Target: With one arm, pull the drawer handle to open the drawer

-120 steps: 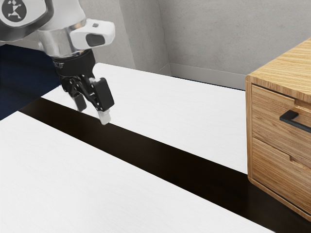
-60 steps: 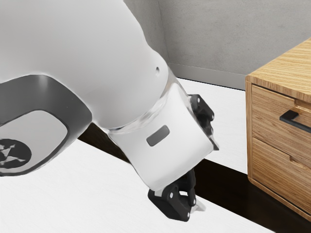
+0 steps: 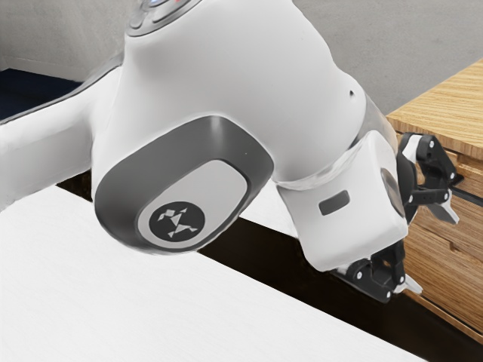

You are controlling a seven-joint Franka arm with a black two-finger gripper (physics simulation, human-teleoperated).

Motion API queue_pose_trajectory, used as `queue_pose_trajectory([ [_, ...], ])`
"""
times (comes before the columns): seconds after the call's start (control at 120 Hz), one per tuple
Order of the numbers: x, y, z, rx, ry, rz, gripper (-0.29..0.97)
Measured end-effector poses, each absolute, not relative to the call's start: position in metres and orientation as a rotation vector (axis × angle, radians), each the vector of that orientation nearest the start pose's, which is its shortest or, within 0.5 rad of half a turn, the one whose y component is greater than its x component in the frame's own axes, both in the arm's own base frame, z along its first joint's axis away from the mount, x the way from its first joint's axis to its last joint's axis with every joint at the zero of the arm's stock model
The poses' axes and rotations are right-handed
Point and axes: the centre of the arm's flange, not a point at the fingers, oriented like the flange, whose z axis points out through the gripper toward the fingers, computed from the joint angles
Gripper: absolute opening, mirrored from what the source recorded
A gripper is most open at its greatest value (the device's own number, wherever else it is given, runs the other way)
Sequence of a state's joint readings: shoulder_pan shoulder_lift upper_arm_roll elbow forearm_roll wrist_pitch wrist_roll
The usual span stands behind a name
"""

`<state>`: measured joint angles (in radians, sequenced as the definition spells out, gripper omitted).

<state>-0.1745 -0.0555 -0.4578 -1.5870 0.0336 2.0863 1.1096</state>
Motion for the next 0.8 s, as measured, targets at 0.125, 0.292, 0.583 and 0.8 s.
queue_pose_trajectory([
  [0.125,0.501,-0.334,0.697,-1.792,2.201,-0.769,0.41],
  [0.292,0.53,-0.334,0.693,-1.719,2.231,-0.779,0.32],
  [0.583,0.565,-0.354,0.679,-1.643,2.319,-0.81,0.28],
  [0.8,0.582,-0.357,0.665,-1.63,2.352,-0.793,0.27],
])
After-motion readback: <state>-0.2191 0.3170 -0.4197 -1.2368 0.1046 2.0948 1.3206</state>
